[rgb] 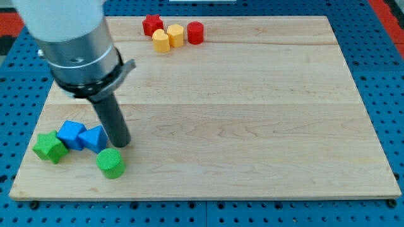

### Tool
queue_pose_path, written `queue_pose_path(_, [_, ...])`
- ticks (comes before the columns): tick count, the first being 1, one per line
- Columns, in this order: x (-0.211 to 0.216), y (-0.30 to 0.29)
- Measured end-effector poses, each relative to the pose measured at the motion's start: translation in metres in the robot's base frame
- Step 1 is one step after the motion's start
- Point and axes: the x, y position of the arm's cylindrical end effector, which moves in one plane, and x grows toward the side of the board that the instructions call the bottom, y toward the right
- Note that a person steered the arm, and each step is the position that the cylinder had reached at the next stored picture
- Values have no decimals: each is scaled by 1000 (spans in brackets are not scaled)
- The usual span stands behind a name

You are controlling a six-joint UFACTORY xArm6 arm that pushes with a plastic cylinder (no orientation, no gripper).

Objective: Move arm towards centre

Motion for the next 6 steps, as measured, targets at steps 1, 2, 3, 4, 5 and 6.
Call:
queue_pose_path(1, [24, 42])
queue_pose_path(2, [42, 5])
queue_pose_path(3, [34, -57])
queue_pose_path(4, [26, -27])
queue_pose_path(5, [-1, 55])
queue_pose_path(6, [-48, 101])
